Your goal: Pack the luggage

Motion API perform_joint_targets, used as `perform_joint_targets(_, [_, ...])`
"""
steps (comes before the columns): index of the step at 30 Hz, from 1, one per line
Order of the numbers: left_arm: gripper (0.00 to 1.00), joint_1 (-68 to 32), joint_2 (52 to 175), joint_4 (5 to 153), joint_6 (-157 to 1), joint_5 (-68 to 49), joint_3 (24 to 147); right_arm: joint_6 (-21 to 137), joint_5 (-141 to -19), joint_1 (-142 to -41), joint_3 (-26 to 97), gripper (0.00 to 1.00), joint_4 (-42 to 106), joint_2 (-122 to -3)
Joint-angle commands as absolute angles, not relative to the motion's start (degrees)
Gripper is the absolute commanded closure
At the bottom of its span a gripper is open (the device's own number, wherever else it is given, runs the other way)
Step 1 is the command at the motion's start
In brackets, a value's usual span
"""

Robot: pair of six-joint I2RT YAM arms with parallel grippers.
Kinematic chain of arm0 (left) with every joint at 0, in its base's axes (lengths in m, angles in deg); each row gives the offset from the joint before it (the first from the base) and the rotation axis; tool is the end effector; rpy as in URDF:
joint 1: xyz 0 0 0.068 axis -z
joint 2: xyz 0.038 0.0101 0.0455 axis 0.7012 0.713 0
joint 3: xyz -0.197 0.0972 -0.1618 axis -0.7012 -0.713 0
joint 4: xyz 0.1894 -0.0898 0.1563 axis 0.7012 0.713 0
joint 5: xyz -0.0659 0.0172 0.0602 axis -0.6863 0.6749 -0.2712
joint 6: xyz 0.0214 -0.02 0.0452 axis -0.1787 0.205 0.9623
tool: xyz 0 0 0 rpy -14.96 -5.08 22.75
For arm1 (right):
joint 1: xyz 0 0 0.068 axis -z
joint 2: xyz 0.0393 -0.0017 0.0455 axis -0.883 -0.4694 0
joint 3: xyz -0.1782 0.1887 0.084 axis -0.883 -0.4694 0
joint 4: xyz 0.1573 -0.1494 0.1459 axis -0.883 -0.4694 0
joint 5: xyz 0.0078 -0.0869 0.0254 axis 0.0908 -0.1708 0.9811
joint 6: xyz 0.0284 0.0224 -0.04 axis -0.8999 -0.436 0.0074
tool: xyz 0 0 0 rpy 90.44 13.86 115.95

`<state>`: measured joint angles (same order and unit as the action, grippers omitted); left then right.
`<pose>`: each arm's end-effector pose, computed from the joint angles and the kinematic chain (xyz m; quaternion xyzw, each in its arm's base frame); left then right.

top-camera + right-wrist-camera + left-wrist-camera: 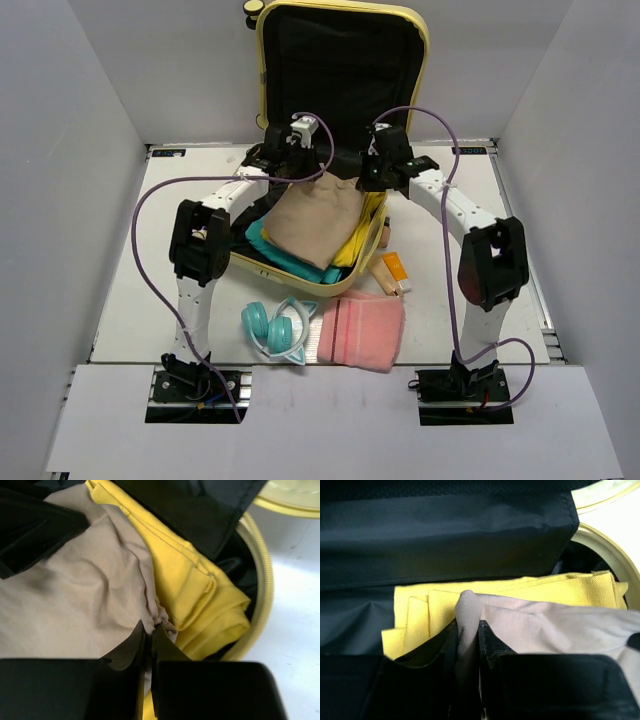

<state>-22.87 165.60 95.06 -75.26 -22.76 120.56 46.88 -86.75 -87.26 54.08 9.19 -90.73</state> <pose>0.4791 -0.2044 0.2321 0.1863 0.8531 -0.2790 0.3996 0.4021 0.1904 0.2885 -0.0601 0.8991 0.1679 0.3998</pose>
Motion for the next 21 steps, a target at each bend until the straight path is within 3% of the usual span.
perform_joint_targets(1, [0.69,-20.5,156.2,84.6,-71.6,-13.5,115.4,52.1,-92.6,-87.0,51.7,1.00,15.5,-85.2])
perform_joint_targets(8, [0.68,-21.1,156.4,76.3,-76.4,-7.1,108.9,50.4,-94.5,-85.5,49.9,1.00,13.7,-87.4])
perform_joint_targets(10, [0.61,-21.1,157.7,77.5,-76.7,-7.6,109.8,50.1,-94.1,-84.9,50.3,1.00,13.1,-88.8])
perform_joint_targets(11, [0.53,-21.1,158.5,78.0,-76.7,-8.1,110.3,50.1,-93.6,-84.3,50.5,0.96,13.0,-89.1])
perform_joint_targets(12, [0.30,-21.1,158.6,78.9,-77.0,-8.3,110.6,49.7,-92.9,-84.4,50.8,0.87,12.6,-89.6])
perform_joint_targets(14, [0.22,-21.1,158.0,80.2,-77.0,-8.4,110.3,49.6,-91.6,-84.1,51.6,0.66,11.7,-90.1])
perform_joint_targets(15, [0.06,-21.4,157.2,80.1,-76.8,-8.0,109.9,49.8,-89.6,-84.1,52.3,0.52,11.0,-90.3])
perform_joint_targets(16, [0.00,-21.5,156.8,80.3,-76.8,-7.4,109.7,50.1,-88.9,-83.9,52.8,0.48,10.4,-89.9])
perform_joint_targets(19, [0.00,-21.9,154.0,81.0,-76.2,-5.2,110.7,52.1,-88.5,-84.0,56.3,0.32,7.8,-89.4])
perform_joint_targets(21, [0.00,-22.1,151.9,85.6,-76.1,-2.3,112.8,53.5,-88.4,-84.1,60.2,0.26,3.9,-88.9])
